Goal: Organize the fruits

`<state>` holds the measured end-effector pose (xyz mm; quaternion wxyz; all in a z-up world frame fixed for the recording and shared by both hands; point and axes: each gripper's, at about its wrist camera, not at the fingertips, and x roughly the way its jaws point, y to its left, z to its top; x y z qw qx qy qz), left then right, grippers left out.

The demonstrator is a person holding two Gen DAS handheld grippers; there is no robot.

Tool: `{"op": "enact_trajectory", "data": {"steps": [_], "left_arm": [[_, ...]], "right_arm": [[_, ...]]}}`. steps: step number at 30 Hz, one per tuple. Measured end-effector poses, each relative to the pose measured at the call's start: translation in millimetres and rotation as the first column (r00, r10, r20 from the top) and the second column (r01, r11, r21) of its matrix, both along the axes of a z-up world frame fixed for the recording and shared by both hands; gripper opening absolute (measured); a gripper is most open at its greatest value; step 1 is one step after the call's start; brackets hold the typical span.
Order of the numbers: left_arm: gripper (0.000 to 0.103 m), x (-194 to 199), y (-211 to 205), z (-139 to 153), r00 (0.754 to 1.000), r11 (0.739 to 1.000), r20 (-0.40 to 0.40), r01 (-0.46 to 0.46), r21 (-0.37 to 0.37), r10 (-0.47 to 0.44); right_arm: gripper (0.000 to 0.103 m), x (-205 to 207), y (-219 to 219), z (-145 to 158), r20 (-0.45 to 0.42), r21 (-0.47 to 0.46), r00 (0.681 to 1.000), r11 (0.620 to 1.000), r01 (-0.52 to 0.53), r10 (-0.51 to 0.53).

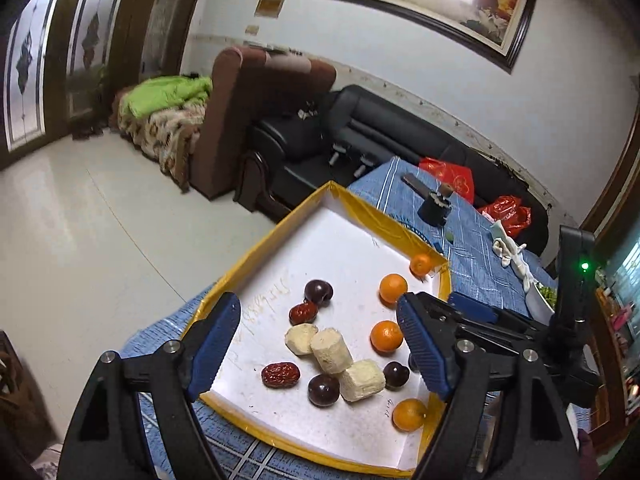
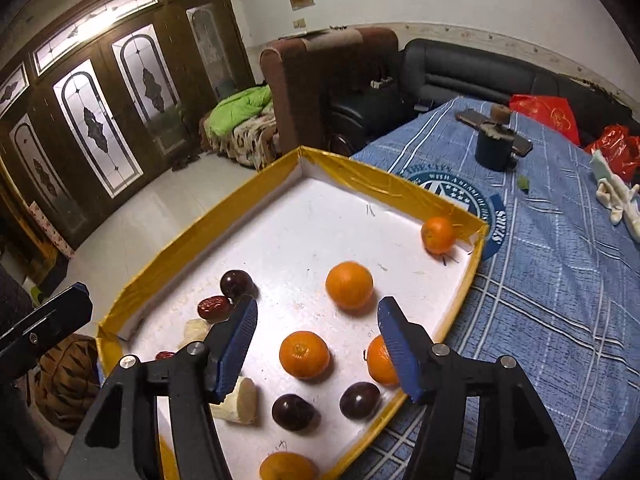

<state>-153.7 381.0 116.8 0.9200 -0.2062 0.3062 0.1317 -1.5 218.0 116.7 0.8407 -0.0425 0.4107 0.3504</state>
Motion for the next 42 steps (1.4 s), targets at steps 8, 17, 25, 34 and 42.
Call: {"op": "enact_trajectory", "data": {"steps": [8, 17, 25, 34, 42], "left_arm": [[0.103, -26, -34, 29, 0.995, 0.978, 0.059, -0.087, 0.187, 0.077], [0.103, -38, -66, 39, 0.995, 0.962, 0.046, -0.098, 0.257, 0.089], [0.103, -43, -93, 43, 0.992, 0.943, 0.037, -0.129, 0.306, 0.123], [0.103, -28, -117, 23, 0.994, 0.959, -0.054, -0.073, 0.273, 0.091], [0.103, -29, -144, 17, 0.997, 0.955, -0.068, -0.005, 0.296, 0.026]], "right_arm": [[0.076, -27, -30, 18, 0.057, 0.035, 0.998, 0.999, 0.028, -0.029], [0.082, -59, -77, 22, 0.105, 0.048, 0.992, 0.997, 0.066, -0.071], [0.085, -77, -125, 25, 0.083, 0.126, 0.984, 0.982, 0.144, -0.155], [0.092, -111, -155, 23, 0.126, 0.137, 0.963, 0.966, 0.220, -0.238], [0.093, -124, -170, 18, 0.125, 0.126, 0.955, 0.960, 0.252, -0.267]]}}
